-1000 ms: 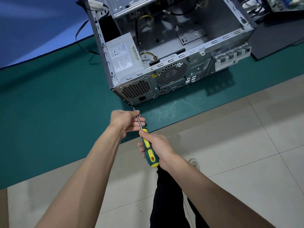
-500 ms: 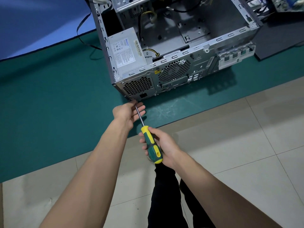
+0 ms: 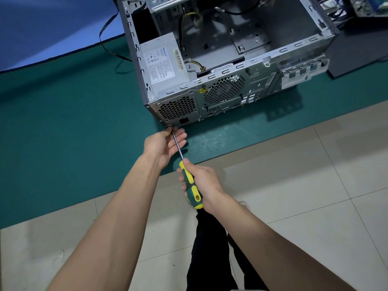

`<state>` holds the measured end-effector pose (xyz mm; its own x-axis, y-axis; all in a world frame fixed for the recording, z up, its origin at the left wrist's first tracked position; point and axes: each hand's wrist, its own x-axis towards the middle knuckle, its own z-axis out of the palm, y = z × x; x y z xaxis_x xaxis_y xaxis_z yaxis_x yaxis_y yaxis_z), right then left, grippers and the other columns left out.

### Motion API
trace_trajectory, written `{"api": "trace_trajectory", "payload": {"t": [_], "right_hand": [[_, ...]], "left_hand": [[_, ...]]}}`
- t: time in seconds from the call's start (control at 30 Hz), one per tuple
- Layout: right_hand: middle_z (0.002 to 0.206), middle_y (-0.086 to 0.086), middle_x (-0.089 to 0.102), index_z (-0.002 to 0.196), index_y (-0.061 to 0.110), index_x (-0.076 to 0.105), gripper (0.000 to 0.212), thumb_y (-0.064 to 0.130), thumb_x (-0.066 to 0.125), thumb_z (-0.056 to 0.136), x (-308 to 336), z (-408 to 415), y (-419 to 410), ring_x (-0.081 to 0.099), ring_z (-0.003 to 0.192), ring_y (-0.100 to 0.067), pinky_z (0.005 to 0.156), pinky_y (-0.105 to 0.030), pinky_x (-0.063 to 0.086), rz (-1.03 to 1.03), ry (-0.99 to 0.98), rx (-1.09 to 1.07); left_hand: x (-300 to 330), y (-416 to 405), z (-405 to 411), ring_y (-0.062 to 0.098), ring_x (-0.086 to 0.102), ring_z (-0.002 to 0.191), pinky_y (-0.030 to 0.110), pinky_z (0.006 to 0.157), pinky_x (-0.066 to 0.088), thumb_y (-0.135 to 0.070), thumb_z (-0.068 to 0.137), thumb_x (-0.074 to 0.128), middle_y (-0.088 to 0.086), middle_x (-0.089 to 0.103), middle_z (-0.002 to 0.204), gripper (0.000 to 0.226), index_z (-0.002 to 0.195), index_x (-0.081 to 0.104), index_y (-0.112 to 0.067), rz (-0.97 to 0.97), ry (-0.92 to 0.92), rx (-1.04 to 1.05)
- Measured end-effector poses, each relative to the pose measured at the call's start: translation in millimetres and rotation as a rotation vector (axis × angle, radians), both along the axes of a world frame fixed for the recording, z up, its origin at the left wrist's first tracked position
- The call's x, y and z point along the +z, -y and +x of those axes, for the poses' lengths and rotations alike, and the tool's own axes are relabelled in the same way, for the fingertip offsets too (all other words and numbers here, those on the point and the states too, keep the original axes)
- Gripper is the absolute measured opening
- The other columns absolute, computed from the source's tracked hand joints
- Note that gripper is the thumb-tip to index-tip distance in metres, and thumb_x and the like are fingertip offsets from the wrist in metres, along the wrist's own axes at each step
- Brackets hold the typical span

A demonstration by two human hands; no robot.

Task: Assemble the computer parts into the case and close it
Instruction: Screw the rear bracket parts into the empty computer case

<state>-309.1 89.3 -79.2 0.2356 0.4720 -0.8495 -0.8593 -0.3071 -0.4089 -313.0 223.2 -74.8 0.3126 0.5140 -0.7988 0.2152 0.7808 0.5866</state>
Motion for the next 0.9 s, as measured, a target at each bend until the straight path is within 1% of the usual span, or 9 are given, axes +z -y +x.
{"api": "trace_trajectory", "payload": {"t": [0.1, 0.2, 0.3, 0.37, 0.47, 0.57, 0.73, 0.83, 0.9], "right_hand": [[0.056, 0.002, 0.055, 0.089, 0.005, 0.068, 0.041, 0.042, 0.051, 0.095, 1, 1, 4, 0.047, 0.04, -0.009, 0.039, -0.018, 0.039, 0.189, -0.36, -0.061], [0.056, 0.004, 0.053, 0.098, 0.004, 0.066, 0.046, 0.044, 0.044, 0.097, 1, 4, 6, 0.045, 0.039, -0.006, 0.038, -0.017, 0.04, 0.31, -0.53, -0.087], [0.057, 0.002, 0.055, 0.098, 0.005, 0.068, 0.054, 0.052, 0.04, 0.096, 2, 4, 3, 0.048, 0.041, -0.009, 0.041, -0.018, 0.042, 0.311, -0.458, -0.003], [0.058, 0.001, 0.055, 0.093, 0.007, 0.069, 0.053, 0.057, 0.049, 0.09, 4, 2, -1, 0.05, 0.042, -0.012, 0.043, -0.018, 0.042, 0.268, -0.369, 0.041], [0.057, 0.0, 0.056, 0.088, 0.009, 0.059, 0.033, 0.04, 0.07, 0.083, 3, -1, -4, 0.051, 0.041, -0.013, 0.042, -0.02, 0.043, 0.165, -0.159, 0.043], [0.057, -0.002, 0.061, 0.081, 0.009, 0.057, 0.026, 0.03, 0.073, 0.083, -2, -3, -5, 0.056, 0.04, -0.014, 0.041, -0.021, 0.044, 0.05, -0.005, 0.019], [0.06, 0.0, 0.059, 0.09, 0.005, 0.067, 0.041, 0.045, 0.058, 0.089, -5, -2, -1, 0.052, 0.044, -0.011, 0.042, -0.021, 0.044, 0.219, -0.258, -0.02], [0.065, 0.001, 0.062, 0.103, 0.006, 0.067, 0.048, 0.05, 0.052, 0.091, -8, 2, 4, 0.055, 0.048, -0.011, 0.045, -0.022, 0.046, 0.269, -0.313, 0.023], [0.07, -0.001, 0.065, 0.099, 0.01, 0.068, 0.043, 0.051, 0.057, 0.088, -7, 4, 7, 0.059, 0.051, -0.013, 0.046, -0.023, 0.046, 0.228, -0.245, 0.086]], "left_hand": [[4, -1, -7, 0.013, 0.069, 0.057, 0.024, 0.049, 0.056, -0.012, 0.101, 0.037, 0.003, 0.072, 0.065, 0.024, 0.093, 0.058, -0.004, -0.008, -0.032, -0.115], [10, -2, -10, 0.013, 0.069, 0.057, 0.026, 0.048, 0.056, -0.013, 0.102, 0.036, 0.003, 0.072, 0.065, 0.025, 0.092, 0.057, -0.003, 0.012, -0.077, -0.289], [14, -6, -7, 0.016, 0.068, 0.053, 0.026, 0.045, 0.054, -0.008, 0.097, 0.048, 0.007, 0.07, 0.061, 0.016, 0.088, 0.058, 0.001, 0.106, -0.155, -0.327], [15, -8, -5, 0.018, 0.067, 0.049, 0.024, 0.042, 0.052, -0.003, 0.091, 0.057, 0.01, 0.069, 0.058, 0.009, 0.092, 0.059, 0.006, 0.154, -0.213, -0.297], [14, -6, -4, 0.018, 0.066, 0.045, 0.023, 0.04, 0.051, -0.001, 0.085, 0.064, 0.011, 0.067, 0.054, 0.019, 0.1, 0.059, 0.01, 0.171, -0.244, -0.244], [11, -3, -4, 0.015, 0.064, 0.043, 0.022, 0.039, 0.049, -0.003, 0.085, 0.066, 0.008, 0.067, 0.052, 0.015, 0.095, 0.061, 0.006, 0.208, -0.274, -0.241], [16, -6, -8, 0.014, 0.068, 0.053, 0.026, 0.047, 0.055, -0.013, 0.099, 0.045, 0.005, 0.071, 0.063, 0.019, 0.089, 0.058, -0.004, 0.075, -0.229, -0.483], [19, -4, -5, 0.017, 0.067, 0.049, 0.029, 0.047, 0.057, -0.01, 0.097, 0.05, 0.008, 0.069, 0.058, 0.016, 0.087, 0.058, 0.0, 0.141, -0.289, -0.492], [19, -3, -1, 0.019, 0.065, 0.044, 0.03, 0.045, 0.056, -0.007, 0.093, 0.056, 0.01, 0.066, 0.052, 0.013, 0.087, 0.059, 0.004, 0.196, -0.338, -0.469]]}}
